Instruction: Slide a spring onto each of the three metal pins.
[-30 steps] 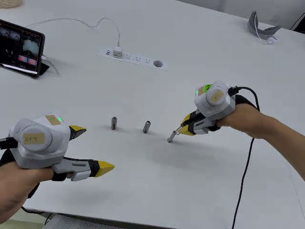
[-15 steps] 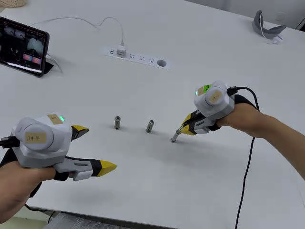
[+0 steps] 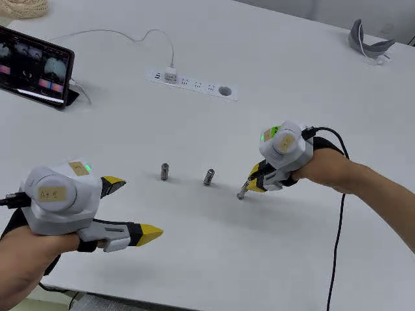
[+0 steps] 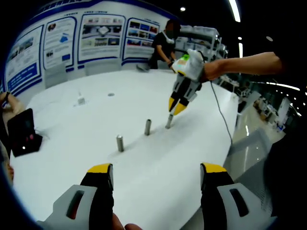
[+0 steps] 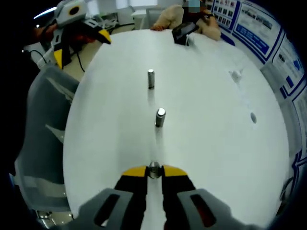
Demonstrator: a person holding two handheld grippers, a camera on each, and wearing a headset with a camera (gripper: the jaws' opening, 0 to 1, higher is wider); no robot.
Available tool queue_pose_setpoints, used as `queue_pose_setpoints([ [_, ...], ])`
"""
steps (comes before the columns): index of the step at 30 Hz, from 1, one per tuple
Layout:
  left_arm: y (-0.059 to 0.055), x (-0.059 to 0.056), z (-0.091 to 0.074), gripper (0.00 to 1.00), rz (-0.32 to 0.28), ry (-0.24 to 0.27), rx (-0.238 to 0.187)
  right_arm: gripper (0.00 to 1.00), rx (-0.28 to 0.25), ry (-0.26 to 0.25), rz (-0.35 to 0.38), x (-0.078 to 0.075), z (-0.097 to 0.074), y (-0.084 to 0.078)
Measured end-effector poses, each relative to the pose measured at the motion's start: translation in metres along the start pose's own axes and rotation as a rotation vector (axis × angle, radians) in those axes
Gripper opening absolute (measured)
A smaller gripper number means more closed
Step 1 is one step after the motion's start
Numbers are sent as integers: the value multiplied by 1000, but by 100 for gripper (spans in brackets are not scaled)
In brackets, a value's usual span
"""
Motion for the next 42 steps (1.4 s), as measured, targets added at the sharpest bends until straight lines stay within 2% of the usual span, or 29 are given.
queue_pose_setpoints([
  [7,0,0,0,75,0,-1,2,13,19,9,-19,2,9,-3],
  [19,-3,4,-2,75,-2,9,12,13,22,20,-1,3,20,-9],
  [26,-1,3,-2,75,-2,11,9,13,30,22,0,5,30,-11],
  [34,2,6,-4,75,-4,20,7,13,25,18,10,4,33,-11],
  [38,4,3,-4,77,-28,5,0,20,25,20,28,6,33,-12],
  [42,6,3,-2,77,-31,-1,0,25,-2,13,74,7,29,-11],
])
Point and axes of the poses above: the centre of the closed fingertips' face, and the gripper's own axes: z roughly forward along the fingers, x roughly to its left, y roughly out of its top, the point moved 3 cm from there along -z, roughly backward along the fingers, and after that the axes turned 6 degrees about -z, right-handed, at the moved point
